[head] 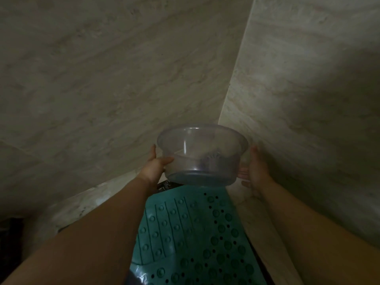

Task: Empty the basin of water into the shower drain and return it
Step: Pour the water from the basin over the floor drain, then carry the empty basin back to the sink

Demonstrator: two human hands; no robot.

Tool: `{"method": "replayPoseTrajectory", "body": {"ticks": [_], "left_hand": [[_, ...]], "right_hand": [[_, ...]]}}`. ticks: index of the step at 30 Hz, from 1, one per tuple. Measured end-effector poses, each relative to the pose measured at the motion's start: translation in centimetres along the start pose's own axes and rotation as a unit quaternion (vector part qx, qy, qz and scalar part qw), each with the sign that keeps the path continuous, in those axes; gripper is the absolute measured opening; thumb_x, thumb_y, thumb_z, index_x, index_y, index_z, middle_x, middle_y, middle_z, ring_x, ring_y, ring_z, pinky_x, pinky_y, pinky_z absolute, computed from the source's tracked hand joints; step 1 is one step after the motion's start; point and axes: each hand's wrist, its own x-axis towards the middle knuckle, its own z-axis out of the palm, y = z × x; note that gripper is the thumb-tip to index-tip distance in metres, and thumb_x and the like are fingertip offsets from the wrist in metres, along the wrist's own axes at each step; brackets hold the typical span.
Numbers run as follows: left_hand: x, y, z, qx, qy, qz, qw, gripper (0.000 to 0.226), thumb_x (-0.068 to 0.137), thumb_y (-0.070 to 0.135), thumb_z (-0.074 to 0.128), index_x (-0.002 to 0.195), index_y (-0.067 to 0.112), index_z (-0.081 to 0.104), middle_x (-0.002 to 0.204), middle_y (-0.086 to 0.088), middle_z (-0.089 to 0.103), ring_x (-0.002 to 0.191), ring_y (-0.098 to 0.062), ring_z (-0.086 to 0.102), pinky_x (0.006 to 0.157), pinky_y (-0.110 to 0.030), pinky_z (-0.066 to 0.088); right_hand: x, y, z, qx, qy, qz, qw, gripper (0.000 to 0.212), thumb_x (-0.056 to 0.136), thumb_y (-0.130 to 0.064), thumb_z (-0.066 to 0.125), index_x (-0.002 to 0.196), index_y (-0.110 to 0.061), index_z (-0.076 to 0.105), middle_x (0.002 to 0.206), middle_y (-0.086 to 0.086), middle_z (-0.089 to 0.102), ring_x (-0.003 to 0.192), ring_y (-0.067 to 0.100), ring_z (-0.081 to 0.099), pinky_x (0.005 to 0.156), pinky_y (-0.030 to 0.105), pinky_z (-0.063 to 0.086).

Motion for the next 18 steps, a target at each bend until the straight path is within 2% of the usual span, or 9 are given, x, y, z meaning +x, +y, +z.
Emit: {"method": "replayPoseTrajectory", "body": {"ticks": [2,5,8,10,13,14,16,17,18], "left_hand": [[0.0,-0.1,-0.1,0.031,-0.007,0.003,1.0,0.092,0.088,0.008,0.058,0.152,0.041,0.001,0.151,-0.009,0.041,0.122,-0.027,0.049,0.085,-0.029,0.036],[-0.1,-0.5,-0.2,0.094,-0.028,0.002,0.995,0.1,0.083,0.001,0.058,0.149,0.048,0.001,0.14,-0.011,0.052,0.104,-0.022,0.057,0.065,-0.026,0.039],[0.0,-0.9,-0.6,0.134,-0.039,-0.002,0.99,0.099,0.081,-0.006,0.054,0.149,0.051,0.008,0.128,-0.019,0.059,0.103,-0.033,0.062,0.074,-0.036,0.05],[0.1,-1.3,-0.8,0.153,-0.034,-0.003,0.988,0.094,0.081,-0.007,0.051,0.147,0.051,0.016,0.117,-0.029,0.06,0.094,-0.036,0.06,0.074,-0.042,0.048],[0.0,-1.0,-0.8,0.099,0.007,-0.025,0.995,0.068,0.083,-0.003,0.045,0.133,0.043,0.04,0.101,-0.016,0.055,0.079,-0.026,0.052,0.066,-0.031,0.046],[0.0,-0.7,-0.8,0.07,0.037,-0.031,0.996,0.054,0.084,0.0,0.044,0.125,0.036,0.049,0.099,-0.012,0.052,0.078,-0.022,0.05,0.065,-0.027,0.043],[0.3,-0.6,-1.1,0.024,0.111,-0.039,0.993,0.026,0.083,0.009,0.049,0.106,0.016,0.06,0.1,-0.01,0.052,0.082,-0.024,0.05,0.073,-0.028,0.043],[0.4,-0.6,-1.2,0.004,0.132,-0.049,0.99,0.016,0.084,0.013,0.05,0.095,0.009,0.062,0.099,-0.012,0.054,0.084,-0.026,0.051,0.074,-0.03,0.044],[0.4,-0.6,-1.3,-0.013,0.135,-0.063,0.989,0.016,0.086,0.018,0.049,0.087,0.007,0.061,0.097,-0.014,0.056,0.082,-0.027,0.053,0.071,-0.031,0.045]], "right_hand": [[0.1,0.1,0.3,-0.019,0.02,0.002,1.0,0.075,0.087,-0.074,0.012,0.14,-0.031,0.043,0.125,0.011,0.062,0.09,0.027,0.061,0.081,0.04,0.045],[0.3,0.5,0.4,-0.065,0.018,0.034,0.997,0.085,0.083,-0.079,0.009,0.145,-0.029,0.039,0.136,0.012,0.057,0.111,0.034,0.061,0.078,0.04,0.045],[0.4,1.0,0.2,-0.059,-0.012,0.078,0.995,0.091,0.08,-0.082,0.018,0.147,-0.023,0.036,0.141,0.011,0.053,0.115,0.035,0.058,0.085,0.045,0.046],[0.2,1.0,0.0,-0.067,-0.036,0.092,0.993,0.085,0.081,-0.081,0.024,0.138,-0.022,0.046,0.124,0.01,0.06,0.097,0.03,0.059,0.077,0.038,0.044],[0.2,0.2,-0.7,-0.079,-0.07,0.114,0.988,0.059,0.083,-0.071,0.033,0.099,-0.02,0.057,0.087,0.009,0.059,0.074,0.024,0.051,0.063,0.03,0.039],[0.1,0.1,-1.0,-0.095,-0.084,0.125,0.984,0.048,0.084,-0.062,0.038,0.092,-0.018,0.056,0.079,0.011,0.058,0.069,0.024,0.052,0.061,0.029,0.04],[-0.3,0.2,-1.4,-0.151,-0.113,0.149,0.971,0.024,0.083,-0.038,0.046,0.081,-0.015,0.051,0.055,0.009,0.055,0.05,0.022,0.05,0.052,0.024,0.04],[-0.3,0.5,-1.4,-0.161,-0.119,0.162,0.966,0.015,0.082,-0.027,0.046,0.075,-0.014,0.048,0.045,0.007,0.05,0.046,0.02,0.043,0.049,0.022,0.038],[-0.4,0.8,-1.3,-0.163,-0.123,0.172,0.964,0.014,0.082,-0.02,0.044,0.069,-0.014,0.044,0.04,0.005,0.046,0.046,0.018,0.036,0.048,0.022,0.036]]}}
